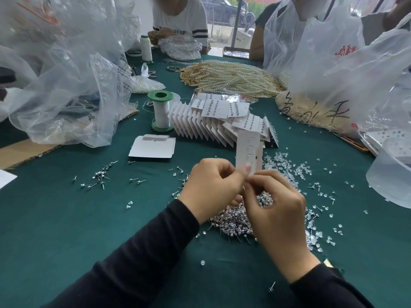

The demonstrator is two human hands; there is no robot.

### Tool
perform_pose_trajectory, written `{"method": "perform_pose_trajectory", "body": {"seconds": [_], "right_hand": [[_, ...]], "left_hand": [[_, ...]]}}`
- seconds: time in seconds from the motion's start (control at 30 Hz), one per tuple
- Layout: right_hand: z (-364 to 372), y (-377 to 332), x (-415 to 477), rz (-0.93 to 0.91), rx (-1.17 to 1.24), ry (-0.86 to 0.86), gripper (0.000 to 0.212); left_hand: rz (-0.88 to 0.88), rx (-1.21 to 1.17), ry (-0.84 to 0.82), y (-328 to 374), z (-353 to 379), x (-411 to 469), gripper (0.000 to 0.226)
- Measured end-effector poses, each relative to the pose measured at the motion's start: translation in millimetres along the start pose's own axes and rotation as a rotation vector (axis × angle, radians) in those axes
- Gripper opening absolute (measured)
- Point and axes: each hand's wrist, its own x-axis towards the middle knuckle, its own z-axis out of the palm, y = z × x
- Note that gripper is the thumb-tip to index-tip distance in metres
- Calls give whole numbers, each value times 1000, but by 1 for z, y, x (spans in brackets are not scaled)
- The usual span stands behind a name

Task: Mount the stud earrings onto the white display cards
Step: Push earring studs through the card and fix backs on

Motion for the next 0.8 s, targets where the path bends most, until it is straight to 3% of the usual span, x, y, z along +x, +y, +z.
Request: {"method": "perform_pose_trajectory", "body": {"seconds": [0.1, 0.13, 0.23, 0.27, 0.33, 0.43, 0.6, 0.8], "right_hand": [[-5, -1, 3, 27, 89, -5, 7], [-8, -2, 4, 41, 139, -8, 6], [-17, -3, 10, 190, 385, -21, 7], [-20, -3, 11, 273, 497, -28, 7], [-23, -3, 13, 475, 794, -43, 4], [-25, 0, 14, 751, 1176, -72, 12], [-27, 1, 14, 933, 1287, -110, 17], [-27, 3, 14, 1073, 1330, -116, 10]], "left_hand": [[-68, -51, -187, 12, -31, 4, 54], [-61, 22, -140, 12, -43, 7, 49], [-4, 472, 216, 5, -80, 14, 10], [-17, 604, 259, 2, -89, 15, 9], [-81, 764, 179, -3, -98, 16, 13], [-134, 810, 95, -8, -93, 18, 11], [-14, 880, 118, -14, -79, 22, 13], [-11, 894, 90, -19, -73, 24, 22]]}}
